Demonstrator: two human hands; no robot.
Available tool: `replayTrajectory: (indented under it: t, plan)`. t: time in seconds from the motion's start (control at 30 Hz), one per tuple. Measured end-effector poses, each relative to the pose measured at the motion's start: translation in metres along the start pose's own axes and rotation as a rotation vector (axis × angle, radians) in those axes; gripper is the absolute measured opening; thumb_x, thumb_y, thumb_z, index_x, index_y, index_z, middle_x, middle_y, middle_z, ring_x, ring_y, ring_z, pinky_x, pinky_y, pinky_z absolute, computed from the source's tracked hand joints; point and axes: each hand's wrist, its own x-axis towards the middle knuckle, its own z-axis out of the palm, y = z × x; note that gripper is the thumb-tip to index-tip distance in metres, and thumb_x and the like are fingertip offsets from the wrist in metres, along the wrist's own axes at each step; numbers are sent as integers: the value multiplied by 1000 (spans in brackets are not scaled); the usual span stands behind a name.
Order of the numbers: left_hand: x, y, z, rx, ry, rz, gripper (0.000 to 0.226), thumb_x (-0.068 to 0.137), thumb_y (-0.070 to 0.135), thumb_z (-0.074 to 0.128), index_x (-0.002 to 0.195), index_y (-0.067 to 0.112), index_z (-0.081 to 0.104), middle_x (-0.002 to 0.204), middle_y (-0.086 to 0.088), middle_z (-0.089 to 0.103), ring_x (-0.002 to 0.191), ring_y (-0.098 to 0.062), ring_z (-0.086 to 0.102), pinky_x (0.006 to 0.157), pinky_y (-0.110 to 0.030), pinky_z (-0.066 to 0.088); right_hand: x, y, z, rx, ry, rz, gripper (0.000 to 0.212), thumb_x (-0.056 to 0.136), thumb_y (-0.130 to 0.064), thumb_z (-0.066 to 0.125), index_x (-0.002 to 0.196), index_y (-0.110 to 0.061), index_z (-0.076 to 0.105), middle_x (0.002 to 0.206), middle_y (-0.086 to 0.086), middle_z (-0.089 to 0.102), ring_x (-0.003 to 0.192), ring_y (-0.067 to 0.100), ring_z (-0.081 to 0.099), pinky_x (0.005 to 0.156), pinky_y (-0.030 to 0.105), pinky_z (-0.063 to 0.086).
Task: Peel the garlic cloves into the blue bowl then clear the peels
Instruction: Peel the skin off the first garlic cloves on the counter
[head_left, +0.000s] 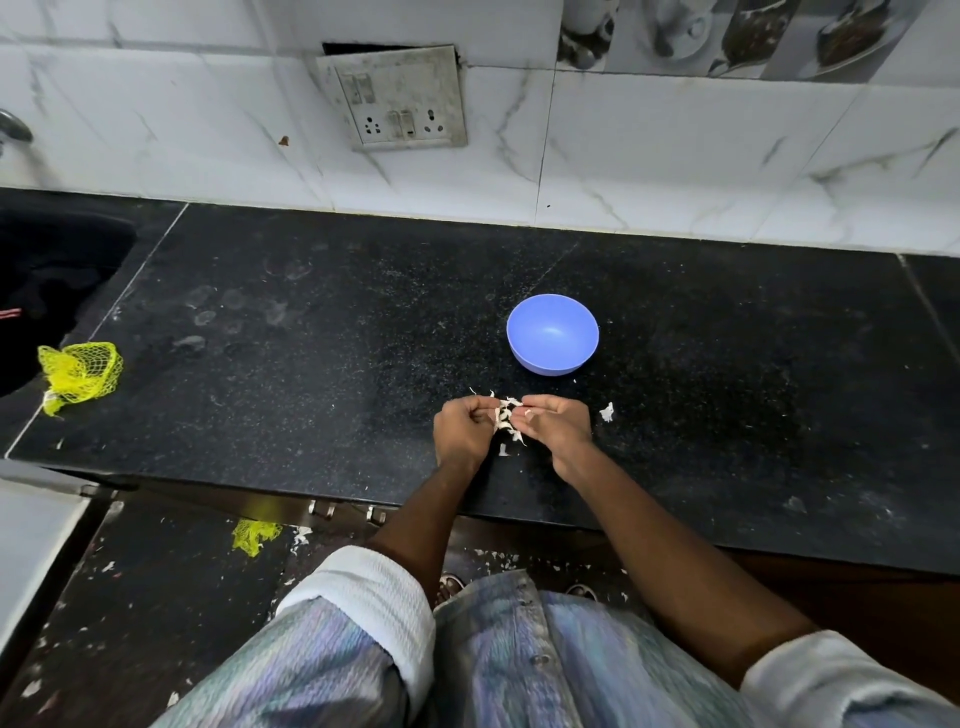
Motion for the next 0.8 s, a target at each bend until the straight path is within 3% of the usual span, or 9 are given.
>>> replayTrajectory:
  t: [0.13,0.23,0.3,0.53,0.8]
  plan:
    - [-4,3,-1,82,28,40,22,91,12,72,97,30,83,85,13,78,77,-6,72,73,-25,57,-3,0,-4,9,-12,10,20,86,10,75,105,6,70,92,23,76,83,29,78,73,29,64]
    - [-6,7,3,-27,-48,54,8,90,23,80,95,28,84,83,13,78,77,-3,73,77,-28,60,-5,0,-5,-2,-22,11,16,86,5,78,101,5,73,91,21,77,81,26,77,69,26,62]
    - [-8,9,5,-101,-96,43,10,85,26,87,94,25,84,80,11,79,75,-5,74,78,-29,62,-5,-1,-4,6,-31,11,17,86,6,77,103,5,73,96,19,76,86,26,76,68,25,62]
    - [-15,11,11,-342,-5,-135,12,82,23,90,89,15,85,80,2,80,81,-20,79,84,-39,65,-2,2,-2,-83,-45,-36,9,86,6,76,93,1,75,88,18,77,72,21,75,69,27,63]
    - [-16,10,12,-334,8,-148,6,83,16,89,86,15,85,79,2,80,82,-22,79,84,-41,65,0,5,-3,-205,-50,-48,10,83,9,73,90,2,75,83,18,77,75,22,74,71,30,63]
